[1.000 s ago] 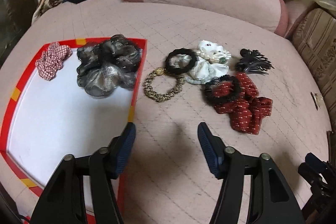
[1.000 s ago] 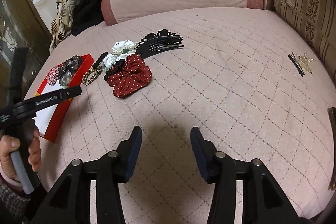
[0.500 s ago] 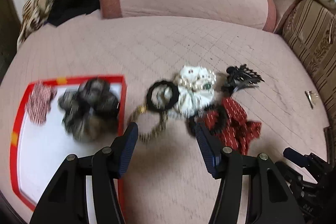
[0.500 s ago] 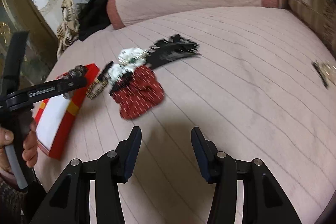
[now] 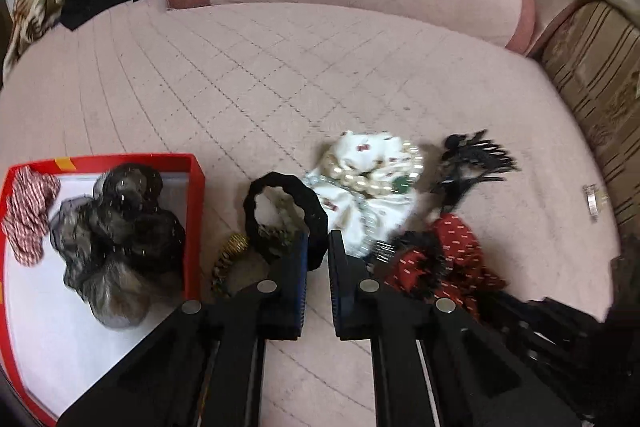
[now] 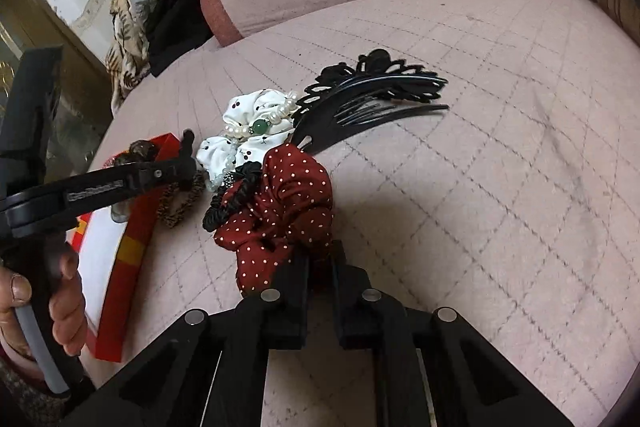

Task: Organize jewelry
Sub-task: 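Lift the black hair tie with left gripper while right lifts red scrunchie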

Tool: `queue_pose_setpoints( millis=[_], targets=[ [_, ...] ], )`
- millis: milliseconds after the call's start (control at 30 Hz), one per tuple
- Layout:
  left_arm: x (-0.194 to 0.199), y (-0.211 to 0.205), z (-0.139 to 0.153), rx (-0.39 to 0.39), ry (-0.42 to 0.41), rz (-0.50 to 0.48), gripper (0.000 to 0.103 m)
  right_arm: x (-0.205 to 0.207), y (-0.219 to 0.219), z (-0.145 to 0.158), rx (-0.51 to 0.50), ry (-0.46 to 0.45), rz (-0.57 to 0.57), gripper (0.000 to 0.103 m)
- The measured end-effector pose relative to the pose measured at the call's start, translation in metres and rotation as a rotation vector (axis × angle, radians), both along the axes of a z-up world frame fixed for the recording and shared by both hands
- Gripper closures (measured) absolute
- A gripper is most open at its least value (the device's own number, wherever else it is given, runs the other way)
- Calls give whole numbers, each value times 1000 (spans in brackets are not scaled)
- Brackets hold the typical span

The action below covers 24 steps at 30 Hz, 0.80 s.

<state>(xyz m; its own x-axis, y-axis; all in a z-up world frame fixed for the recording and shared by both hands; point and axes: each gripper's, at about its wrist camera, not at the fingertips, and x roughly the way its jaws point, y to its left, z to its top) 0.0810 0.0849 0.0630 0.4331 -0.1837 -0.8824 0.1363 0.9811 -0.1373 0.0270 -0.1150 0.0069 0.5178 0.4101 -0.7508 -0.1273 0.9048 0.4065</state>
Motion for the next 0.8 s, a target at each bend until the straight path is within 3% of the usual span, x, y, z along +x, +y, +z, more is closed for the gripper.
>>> queue_pose_setpoints(
  millis=[233, 367, 433, 533, 600, 667, 733, 800],
  targets=[
    [-52, -1, 30, -215, -1, -60, 94, -40, -41, 4, 2, 31, -58, 94],
    [-87, -11, 22, -311, 57, -119, 93, -74, -75, 4, -14, 54, -105, 94],
    [-100, -18, 8, -277, 82, -131, 93, -90, -92, 2, -15, 67, -136, 93],
    [-110, -26, -15, -157, 124, -117, 93, -106, -112, -1, 3, 76, -190, 86],
    [-115, -26, -18, -132, 125, -109, 91, -110, -118, 1, 14, 71, -209, 69],
    [-123, -26, -8, -121, 90, -109, 77, -115, -121, 8, -5, 42, -235, 54],
    [-129, -25, 2, -106, 52, -117, 64, -118, -122, 17, -25, 3, -241, 53],
    [-135, -22, 12, -90, 17, -121, 59, -119, -122, 23, -42, -20, -239, 52]
  ],
)
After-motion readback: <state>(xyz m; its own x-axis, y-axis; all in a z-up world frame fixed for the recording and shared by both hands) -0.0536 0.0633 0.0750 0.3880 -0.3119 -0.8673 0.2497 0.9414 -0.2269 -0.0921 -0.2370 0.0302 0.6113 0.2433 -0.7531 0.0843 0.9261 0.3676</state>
